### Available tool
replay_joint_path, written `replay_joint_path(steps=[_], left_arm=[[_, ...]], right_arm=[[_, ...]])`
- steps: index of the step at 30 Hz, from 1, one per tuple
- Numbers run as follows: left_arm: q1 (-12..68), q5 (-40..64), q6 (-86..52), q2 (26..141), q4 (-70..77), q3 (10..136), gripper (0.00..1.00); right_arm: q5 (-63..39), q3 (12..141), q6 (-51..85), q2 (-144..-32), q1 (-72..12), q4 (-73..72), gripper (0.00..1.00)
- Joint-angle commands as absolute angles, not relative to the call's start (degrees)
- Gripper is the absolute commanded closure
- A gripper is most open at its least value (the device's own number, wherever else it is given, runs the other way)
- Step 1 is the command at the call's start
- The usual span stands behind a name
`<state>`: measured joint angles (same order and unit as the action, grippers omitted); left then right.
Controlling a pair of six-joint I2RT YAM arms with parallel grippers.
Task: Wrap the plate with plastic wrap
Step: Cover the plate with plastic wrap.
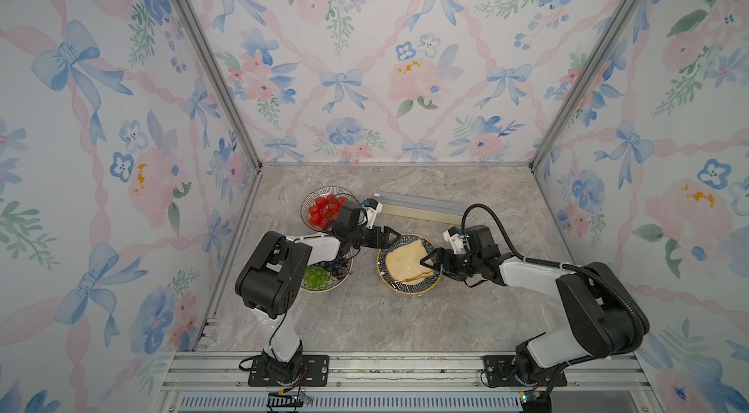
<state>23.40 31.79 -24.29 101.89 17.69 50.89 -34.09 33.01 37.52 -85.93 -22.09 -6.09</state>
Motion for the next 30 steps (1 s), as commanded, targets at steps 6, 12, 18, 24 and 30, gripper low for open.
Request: replay_joint_path(steps=[6, 12, 18, 24, 30], left_arm=[[22.94, 22.67, -22.88, 92.52, 9.91, 49.03, 0.14], [23.75, 23.58, -28.83, 79.92, 8.45, 40.01, 0.15], [24.75, 25.11, -34.29, 72.97, 8.16, 31.67, 0.15], [25.00, 27.60, -36.60, 70.50, 8.14, 28.02, 0.15], [25.49, 30.90, -38.40, 69.53, 8.19, 25.31, 0.15]], right_arm=[[-26.12, 34.66, 29.64, -74.18, -17.99, 11.84, 0.08], [-25.90, 41.31, 31.06, -73.06, -20.89, 2.90, 0.08], [-25.22, 46.58, 37.34, -84.49, -27.53, -13.24, 0.07], [-22.71, 50.64, 37.19, -93.46, -28.74, -18.13, 0.07], [-22.35, 50.73, 36.39, -97.46, -27.72, -18.44, 0.07]])
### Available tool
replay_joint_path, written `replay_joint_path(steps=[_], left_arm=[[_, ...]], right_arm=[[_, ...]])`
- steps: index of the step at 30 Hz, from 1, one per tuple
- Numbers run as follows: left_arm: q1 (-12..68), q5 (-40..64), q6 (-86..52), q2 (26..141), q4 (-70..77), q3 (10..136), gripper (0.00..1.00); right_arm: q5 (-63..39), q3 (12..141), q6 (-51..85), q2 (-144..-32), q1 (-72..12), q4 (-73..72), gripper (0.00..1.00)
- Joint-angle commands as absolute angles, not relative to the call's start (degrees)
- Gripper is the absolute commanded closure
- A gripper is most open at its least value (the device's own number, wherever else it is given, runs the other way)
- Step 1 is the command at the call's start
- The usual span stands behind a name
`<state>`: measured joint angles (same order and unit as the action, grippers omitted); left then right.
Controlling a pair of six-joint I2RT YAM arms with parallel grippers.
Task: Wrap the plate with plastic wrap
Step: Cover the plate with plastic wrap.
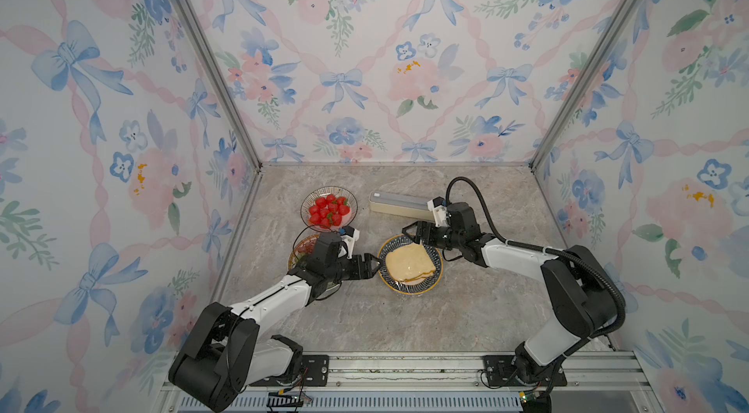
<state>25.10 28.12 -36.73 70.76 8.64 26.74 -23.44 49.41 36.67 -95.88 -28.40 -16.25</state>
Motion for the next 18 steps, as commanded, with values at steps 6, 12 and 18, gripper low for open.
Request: replay_joint_path(steps=[6, 12, 18], left_arm=[[25.98, 34.06, -39.20, 69.30, 8.48, 23.58, 0.14], [28.07, 36.75, -40.32, 71.69, 10.42, 23.74, 0.12], [30.16, 37.10, -42.29, 74.71, 13.88, 23.72, 0.12]], right_arm=[[-21.53, 48.83, 33.99, -98.85, -25.94, -17.37, 0.07], [-21.95, 47.03, 33.49, -98.71, -25.25, -17.07, 0.06], [-24.55, 47.20, 32.81, -99.26, -25.34, -14.54, 0.06]])
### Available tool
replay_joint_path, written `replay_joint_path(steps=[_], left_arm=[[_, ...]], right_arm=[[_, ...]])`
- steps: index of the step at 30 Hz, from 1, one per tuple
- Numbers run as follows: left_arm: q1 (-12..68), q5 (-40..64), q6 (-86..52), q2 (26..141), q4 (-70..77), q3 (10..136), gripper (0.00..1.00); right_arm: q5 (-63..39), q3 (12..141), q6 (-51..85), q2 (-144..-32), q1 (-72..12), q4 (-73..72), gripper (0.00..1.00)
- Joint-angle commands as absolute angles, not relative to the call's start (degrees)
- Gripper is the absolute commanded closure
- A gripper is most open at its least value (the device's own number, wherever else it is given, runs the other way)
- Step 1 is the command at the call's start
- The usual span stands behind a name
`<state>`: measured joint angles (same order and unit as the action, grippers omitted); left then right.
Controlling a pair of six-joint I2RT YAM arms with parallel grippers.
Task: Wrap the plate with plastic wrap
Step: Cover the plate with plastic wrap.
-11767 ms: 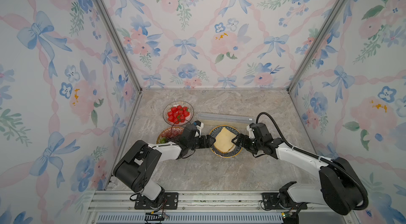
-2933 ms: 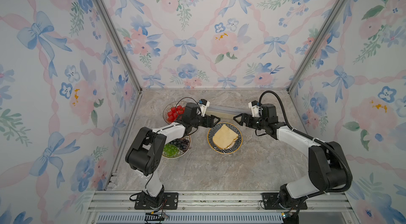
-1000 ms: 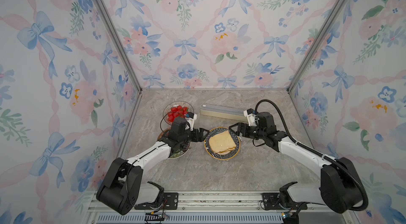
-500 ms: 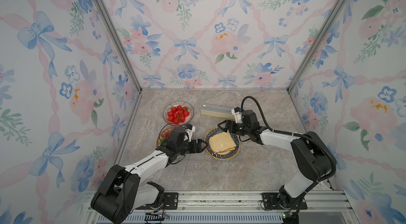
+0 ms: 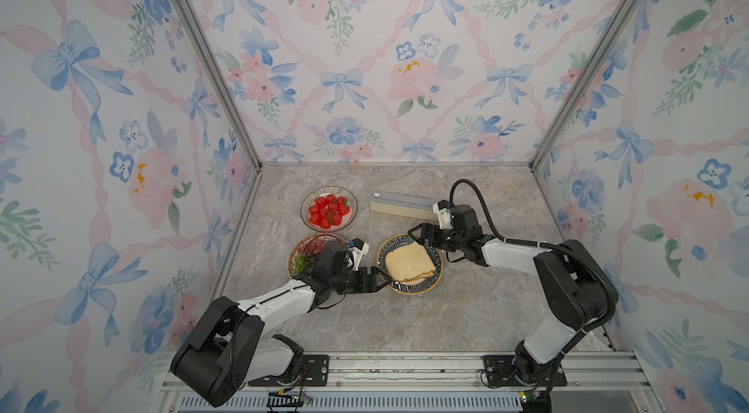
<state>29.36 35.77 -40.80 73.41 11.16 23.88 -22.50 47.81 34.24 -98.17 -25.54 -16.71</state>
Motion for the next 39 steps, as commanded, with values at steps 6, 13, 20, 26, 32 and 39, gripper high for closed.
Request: replay_joint_path(steps=[6, 13, 20, 26, 32, 39], left_arm=[[33.34, 38.25, -45.20, 79.03, 19.51, 23.68, 0.11], [36.89, 38.73, -48.55, 83.27, 25.55, 24.41, 0.11], [40.21, 39.71, -50.25, 86.87, 28.92, 26.44, 0.11], [41.29, 38.71, -51.40, 88.91, 30.77, 27.02, 0.11], [41.14, 35.11, -52.25, 86.81, 30.82, 24.79, 0.10], [41.55, 35.53, -51.64, 87.99, 30.83, 23.30, 0.10]], right_arm=[[-27.24, 48.03, 29.42, -100.02, -25.39, -10.17, 0.06], [-29.89, 48.45, 28.84, -101.27, -26.17, -9.07, 0.06], [-36.93, 48.16, 34.93, -103.42, -26.63, -16.05, 0.11], [-34.04, 46.80, 36.22, -100.16, -24.32, -15.45, 0.10], [-26.39, 44.01, 31.30, -90.04, -19.92, -3.27, 0.01], [-28.00, 38.09, 34.12, -85.59, -18.77, 0.79, 0.03]])
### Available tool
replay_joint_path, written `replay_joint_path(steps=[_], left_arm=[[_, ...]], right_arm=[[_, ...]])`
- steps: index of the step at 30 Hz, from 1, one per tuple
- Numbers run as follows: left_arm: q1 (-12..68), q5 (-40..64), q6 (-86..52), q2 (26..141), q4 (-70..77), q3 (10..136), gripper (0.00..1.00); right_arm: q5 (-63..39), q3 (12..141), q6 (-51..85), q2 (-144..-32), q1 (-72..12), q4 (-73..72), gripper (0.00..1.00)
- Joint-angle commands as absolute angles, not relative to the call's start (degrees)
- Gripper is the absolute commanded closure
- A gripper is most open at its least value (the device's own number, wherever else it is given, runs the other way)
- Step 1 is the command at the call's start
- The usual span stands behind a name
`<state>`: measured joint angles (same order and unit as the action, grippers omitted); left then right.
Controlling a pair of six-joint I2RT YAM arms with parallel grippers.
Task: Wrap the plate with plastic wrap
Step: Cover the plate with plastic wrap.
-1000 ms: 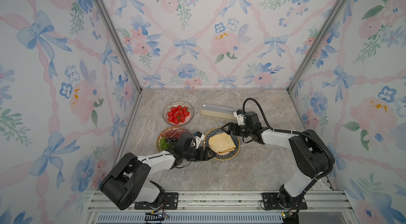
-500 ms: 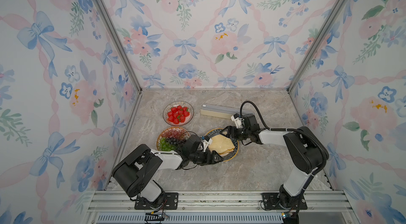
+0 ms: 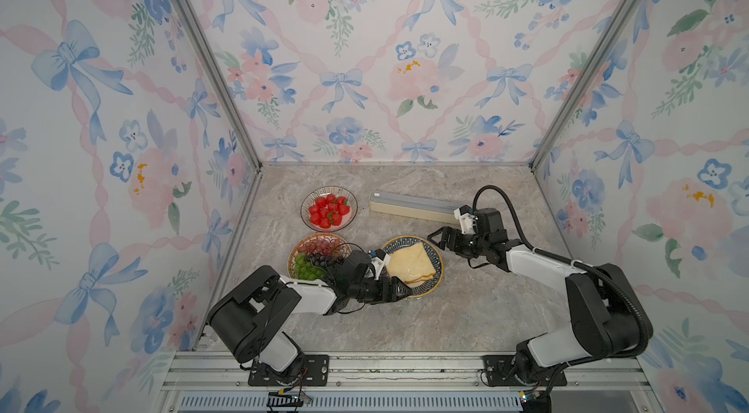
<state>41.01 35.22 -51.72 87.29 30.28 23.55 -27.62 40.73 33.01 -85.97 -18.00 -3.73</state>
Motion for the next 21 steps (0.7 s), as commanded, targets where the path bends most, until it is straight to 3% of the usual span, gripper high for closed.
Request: replay_joint_path(steps=[1, 13, 21], left_arm=[[41.74, 36.11, -51.48, 88.19, 30.80, 23.69, 0.10], [44.41, 38.86, -50.10, 90.73, 30.84, 27.82, 0.11], [44.66, 32.51, -50.16, 89.62, 30.67, 26.28, 0.10]], right_arm=[[-28.19, 37.45, 35.20, -85.23, -19.49, 0.21, 0.03], [-31.17, 38.90, 46.29, -90.44, -25.67, -12.30, 0.03], [-26.81, 43.93, 39.75, -91.11, -21.49, -2.43, 0.03]])
